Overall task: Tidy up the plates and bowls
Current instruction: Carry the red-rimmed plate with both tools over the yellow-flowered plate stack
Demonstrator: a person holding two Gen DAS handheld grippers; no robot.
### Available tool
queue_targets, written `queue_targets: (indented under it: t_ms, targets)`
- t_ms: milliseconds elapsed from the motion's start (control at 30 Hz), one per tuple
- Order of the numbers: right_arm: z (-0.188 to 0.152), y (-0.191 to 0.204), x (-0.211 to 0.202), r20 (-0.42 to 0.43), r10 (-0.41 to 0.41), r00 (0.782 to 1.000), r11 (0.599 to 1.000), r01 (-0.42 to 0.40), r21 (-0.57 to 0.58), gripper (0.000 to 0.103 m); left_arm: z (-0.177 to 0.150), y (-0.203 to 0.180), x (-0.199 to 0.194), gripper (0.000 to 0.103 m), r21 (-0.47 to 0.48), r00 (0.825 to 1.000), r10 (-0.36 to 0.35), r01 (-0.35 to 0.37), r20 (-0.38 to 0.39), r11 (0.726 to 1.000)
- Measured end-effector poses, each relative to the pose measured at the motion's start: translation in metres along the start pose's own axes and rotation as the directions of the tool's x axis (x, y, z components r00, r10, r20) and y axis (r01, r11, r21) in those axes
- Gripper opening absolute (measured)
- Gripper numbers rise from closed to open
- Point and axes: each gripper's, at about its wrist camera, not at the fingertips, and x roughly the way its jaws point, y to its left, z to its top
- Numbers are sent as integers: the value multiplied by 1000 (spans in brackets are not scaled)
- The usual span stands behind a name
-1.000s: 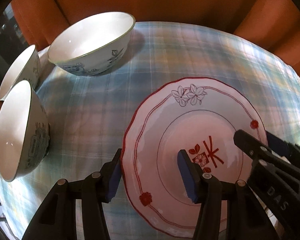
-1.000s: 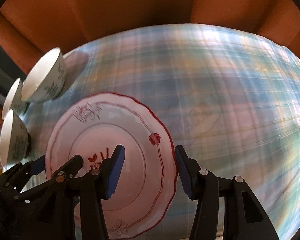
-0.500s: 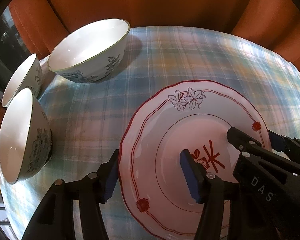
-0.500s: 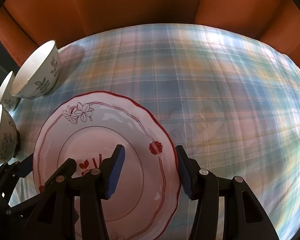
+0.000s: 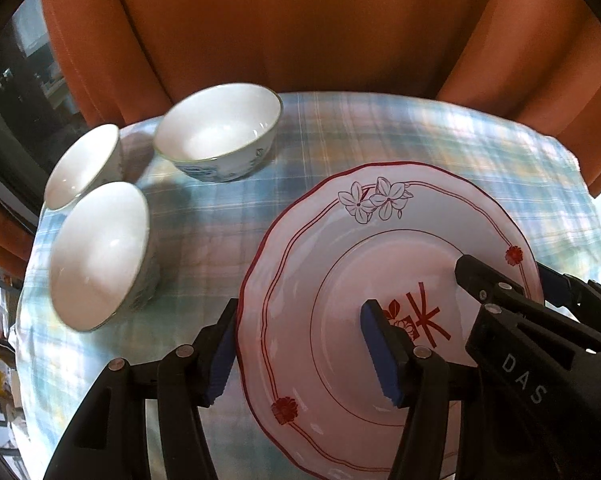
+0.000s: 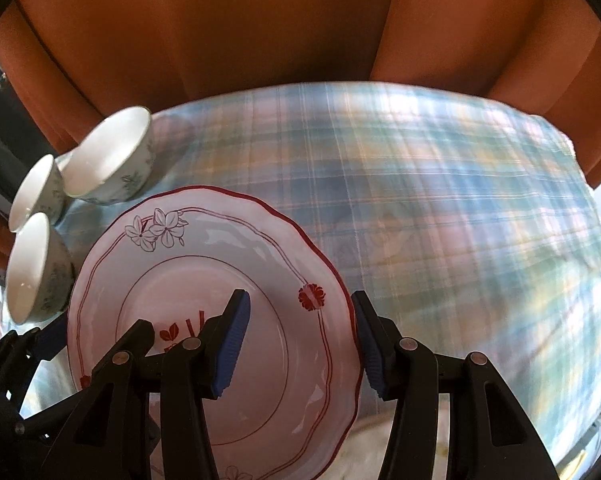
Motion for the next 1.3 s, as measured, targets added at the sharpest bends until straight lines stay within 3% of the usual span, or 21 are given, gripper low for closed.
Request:
queue_targets:
  t_ms: [300, 567, 1300]
  targets:
    - [-32, 14, -58, 41, -50, 998, 998, 48, 45, 55, -27, 8, -45, 60, 55, 998, -47, 45, 34, 997]
    - [-65, 7, -88, 43, -101, 994, 990, 96, 107, 55, -48, -12, -63, 60, 97, 996, -80, 77, 33, 992]
    - [-106, -106, -96, 4, -35, 999, 999, 35, 18, 55, -98, -123, -60, 60, -28, 1000, -15, 14, -13, 1000]
